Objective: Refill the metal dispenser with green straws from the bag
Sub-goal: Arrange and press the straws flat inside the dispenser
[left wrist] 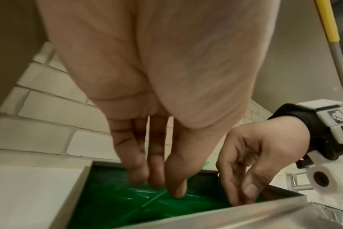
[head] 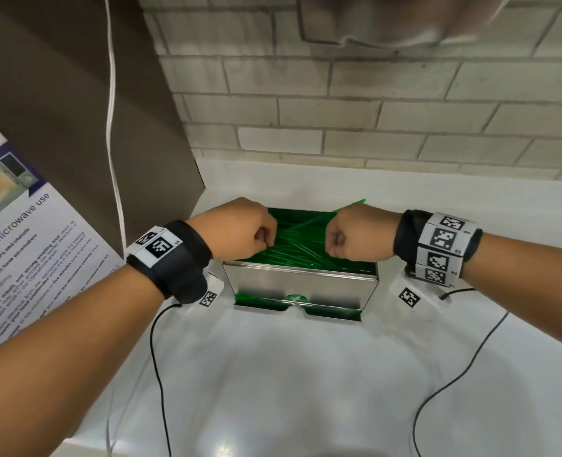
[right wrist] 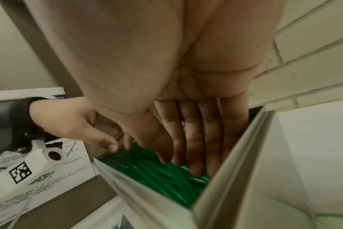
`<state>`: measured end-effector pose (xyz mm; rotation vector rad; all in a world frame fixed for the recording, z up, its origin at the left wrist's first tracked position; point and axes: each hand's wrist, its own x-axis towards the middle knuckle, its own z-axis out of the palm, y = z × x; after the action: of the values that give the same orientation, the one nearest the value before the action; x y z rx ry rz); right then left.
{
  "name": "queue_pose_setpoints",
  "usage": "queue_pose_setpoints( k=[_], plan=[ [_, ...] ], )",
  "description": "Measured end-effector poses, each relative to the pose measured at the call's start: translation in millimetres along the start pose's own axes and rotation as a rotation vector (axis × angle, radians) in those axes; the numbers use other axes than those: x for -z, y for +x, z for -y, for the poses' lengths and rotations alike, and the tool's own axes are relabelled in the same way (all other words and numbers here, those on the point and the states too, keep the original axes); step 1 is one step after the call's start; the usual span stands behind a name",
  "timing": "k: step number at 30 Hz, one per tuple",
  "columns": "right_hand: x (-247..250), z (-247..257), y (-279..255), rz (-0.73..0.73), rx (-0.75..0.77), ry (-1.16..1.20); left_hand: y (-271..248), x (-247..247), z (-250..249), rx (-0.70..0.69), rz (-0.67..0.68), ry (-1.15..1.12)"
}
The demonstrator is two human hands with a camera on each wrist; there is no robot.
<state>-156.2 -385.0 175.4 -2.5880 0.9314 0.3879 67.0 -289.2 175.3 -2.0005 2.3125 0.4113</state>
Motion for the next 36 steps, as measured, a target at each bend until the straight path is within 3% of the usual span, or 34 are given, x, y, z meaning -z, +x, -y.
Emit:
queue_pose_setpoints(
  k=[5, 9, 14, 25, 36],
  plan=[
    [-18.2, 3.6, 8.9, 0.121, 0.002, -0.143, 13.7, -13.4, 4.8, 0.094, 0.113, 0.099],
    [-22.4, 9.2, 17.3, 0.176, 0.034, 0.009, 22.7, -15.1, 8.4, 0.075, 0.186, 0.156],
    [-30.0, 12.0, 30.5, 0.145, -0.004, -0.043, 30.8, -9.6, 14.0, 0.048, 0.154, 0.134],
    [-25.8, 18.5, 35.0, 0.234, -0.003, 0.060, 35.0, 4.7, 28.7, 0.068, 0.151, 0.012],
    [-37.0, 44.0, 41.6, 0.366, -0.044, 0.257, 34.6, -0.9, 19.2, 0.057, 0.330, 0.149]
  ],
)
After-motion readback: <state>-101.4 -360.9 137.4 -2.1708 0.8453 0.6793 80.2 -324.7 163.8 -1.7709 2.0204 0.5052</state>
